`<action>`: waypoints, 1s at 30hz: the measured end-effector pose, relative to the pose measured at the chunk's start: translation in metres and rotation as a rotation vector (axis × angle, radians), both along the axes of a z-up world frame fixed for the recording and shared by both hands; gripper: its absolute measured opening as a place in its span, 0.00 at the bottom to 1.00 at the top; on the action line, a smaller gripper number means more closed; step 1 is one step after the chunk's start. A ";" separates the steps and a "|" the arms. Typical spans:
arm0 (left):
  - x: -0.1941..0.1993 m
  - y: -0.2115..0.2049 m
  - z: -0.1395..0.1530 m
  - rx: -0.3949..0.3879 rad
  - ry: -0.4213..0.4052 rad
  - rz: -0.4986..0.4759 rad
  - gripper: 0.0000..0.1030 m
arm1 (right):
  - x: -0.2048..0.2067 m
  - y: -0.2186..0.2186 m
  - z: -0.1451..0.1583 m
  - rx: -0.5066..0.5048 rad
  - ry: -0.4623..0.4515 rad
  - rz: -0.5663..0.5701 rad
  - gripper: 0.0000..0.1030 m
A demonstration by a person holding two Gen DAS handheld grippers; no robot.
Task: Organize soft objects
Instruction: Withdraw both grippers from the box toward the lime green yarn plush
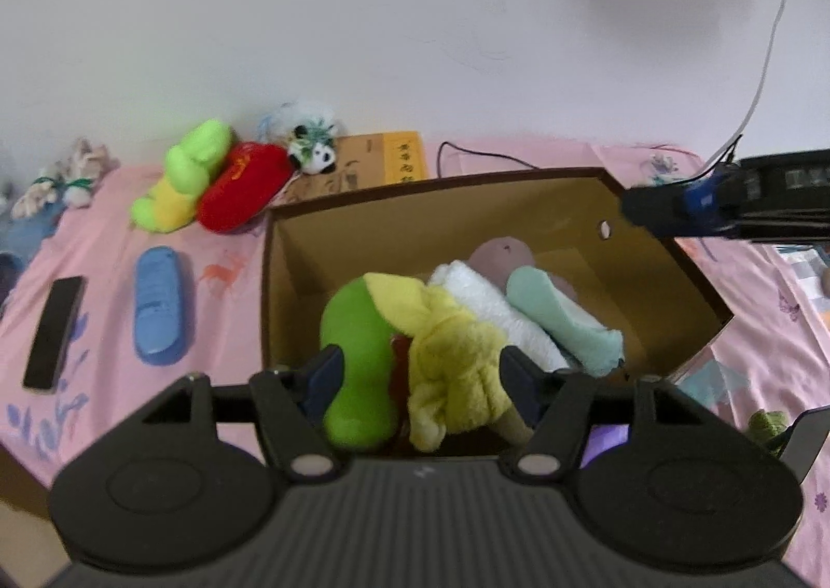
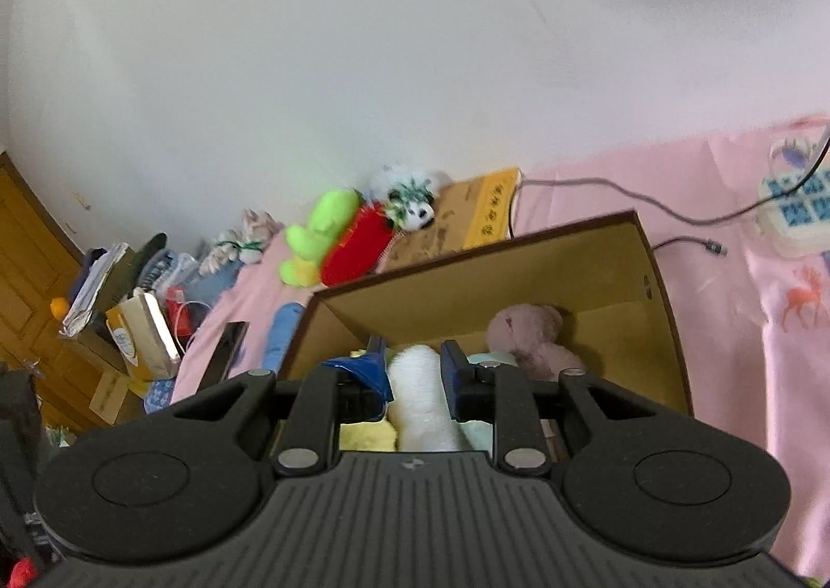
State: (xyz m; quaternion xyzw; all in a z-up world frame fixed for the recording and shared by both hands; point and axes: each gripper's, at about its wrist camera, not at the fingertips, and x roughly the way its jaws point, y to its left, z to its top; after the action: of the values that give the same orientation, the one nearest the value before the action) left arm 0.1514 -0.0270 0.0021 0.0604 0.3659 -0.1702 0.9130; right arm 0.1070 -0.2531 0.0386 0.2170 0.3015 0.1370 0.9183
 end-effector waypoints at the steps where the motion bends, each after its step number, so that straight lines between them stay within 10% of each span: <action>1: -0.003 0.000 0.001 0.008 0.000 0.011 0.65 | -0.004 0.003 0.002 -0.015 -0.017 -0.002 0.06; 30: -0.104 -0.002 -0.008 0.037 0.071 0.131 0.68 | -0.113 -0.019 0.000 0.063 -0.089 -0.023 0.07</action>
State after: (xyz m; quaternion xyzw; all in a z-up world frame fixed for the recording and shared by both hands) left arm 0.0477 -0.0295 -0.0057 0.0471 0.4045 -0.1051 0.9073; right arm -0.0056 -0.2723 0.0391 0.2427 0.2533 0.1453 0.9251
